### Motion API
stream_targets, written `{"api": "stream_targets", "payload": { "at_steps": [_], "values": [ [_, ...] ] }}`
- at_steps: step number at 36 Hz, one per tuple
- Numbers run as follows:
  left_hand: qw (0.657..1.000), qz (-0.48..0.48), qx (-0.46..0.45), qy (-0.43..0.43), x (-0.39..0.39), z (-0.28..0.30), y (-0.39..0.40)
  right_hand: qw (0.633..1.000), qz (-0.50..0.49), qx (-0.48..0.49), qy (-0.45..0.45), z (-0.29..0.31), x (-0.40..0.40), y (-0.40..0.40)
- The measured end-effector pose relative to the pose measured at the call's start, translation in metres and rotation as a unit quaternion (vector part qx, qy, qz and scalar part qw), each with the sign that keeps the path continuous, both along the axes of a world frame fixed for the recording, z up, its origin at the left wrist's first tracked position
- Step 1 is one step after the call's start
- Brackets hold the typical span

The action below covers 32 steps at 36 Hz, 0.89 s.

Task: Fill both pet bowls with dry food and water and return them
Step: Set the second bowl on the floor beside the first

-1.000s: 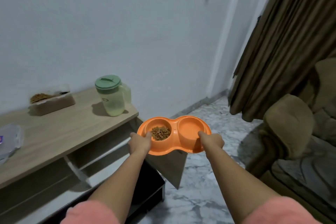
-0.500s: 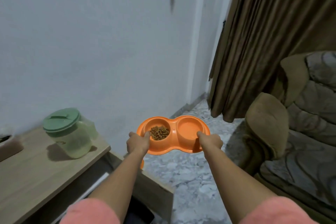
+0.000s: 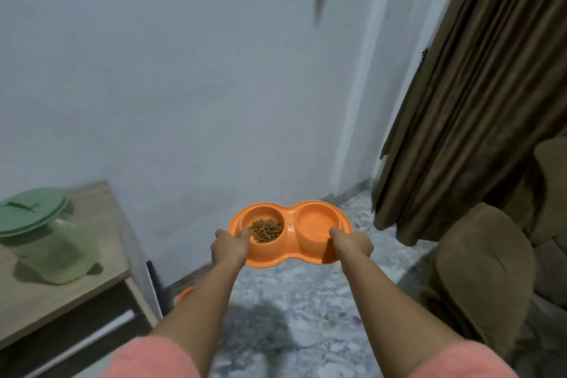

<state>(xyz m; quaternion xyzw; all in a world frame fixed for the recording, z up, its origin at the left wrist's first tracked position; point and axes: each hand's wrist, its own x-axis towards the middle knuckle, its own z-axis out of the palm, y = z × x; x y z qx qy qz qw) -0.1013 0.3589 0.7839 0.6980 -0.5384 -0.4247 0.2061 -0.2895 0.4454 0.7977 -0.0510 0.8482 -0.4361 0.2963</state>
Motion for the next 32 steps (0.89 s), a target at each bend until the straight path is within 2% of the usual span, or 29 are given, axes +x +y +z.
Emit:
{"api": "stream_targets", "payload": {
  "at_steps": [9, 15, 32],
  "values": [
    [0.993, 0.114, 0.005, 0.028, -0.068, 0.002, -0.01, 0.995, 0.093, 0.018, 0.019, 0.008, -0.079, -0.054],
    [0.986, 0.159, 0.02, 0.046, -0.081, -0.007, -0.029, 0.991, 0.125, 0.039, -0.014, -0.008, -0.098, -0.088],
    [0.983, 0.167, 0.028, 0.077, -0.108, -0.031, -0.153, 0.989, 0.141, 0.047, -0.025, -0.02, -0.129, -0.222]
  ]
}}
